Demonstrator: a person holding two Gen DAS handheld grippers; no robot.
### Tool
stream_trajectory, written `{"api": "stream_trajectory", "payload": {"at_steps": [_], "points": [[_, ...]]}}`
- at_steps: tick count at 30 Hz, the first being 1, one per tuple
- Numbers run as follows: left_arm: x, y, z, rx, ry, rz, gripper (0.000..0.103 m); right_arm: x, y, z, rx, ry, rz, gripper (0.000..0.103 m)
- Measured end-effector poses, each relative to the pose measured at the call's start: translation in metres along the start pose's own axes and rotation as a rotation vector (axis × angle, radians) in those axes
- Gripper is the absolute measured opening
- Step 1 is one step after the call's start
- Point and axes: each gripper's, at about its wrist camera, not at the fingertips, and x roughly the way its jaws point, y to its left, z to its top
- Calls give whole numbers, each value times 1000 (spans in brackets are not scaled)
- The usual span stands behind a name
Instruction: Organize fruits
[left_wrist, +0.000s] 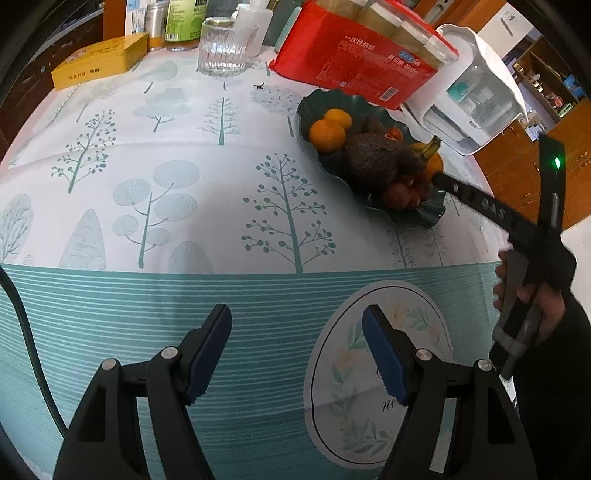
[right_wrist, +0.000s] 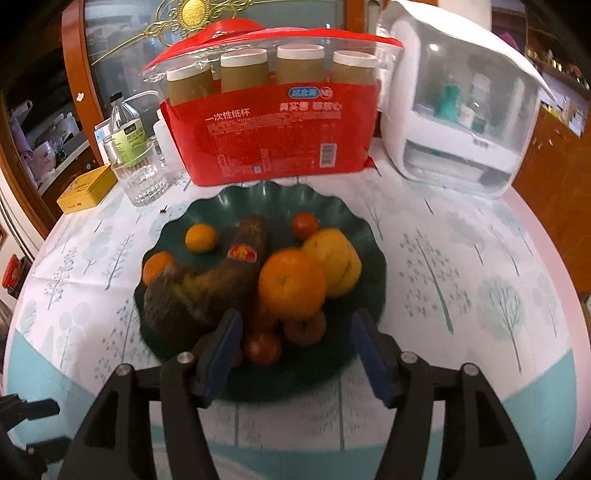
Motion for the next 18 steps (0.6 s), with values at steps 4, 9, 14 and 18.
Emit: {"api": "stream_trajectory", "payload": {"at_steps": [4,9,14,18], "points": [[-15,-7,-12,9,-25,24,72,-19,-5,-28,51,44,22,74],[-35,-21,-34,-4,-57,49,73,-47,-13,-77,93,112,50,82],[-49,-48,-69,-1,-98,82,73,-77,-25,-125,96,164,75,87],[-56,-77,-106,-16,-109,103,73,-102,-35,-162,85,193,109,88]]}}
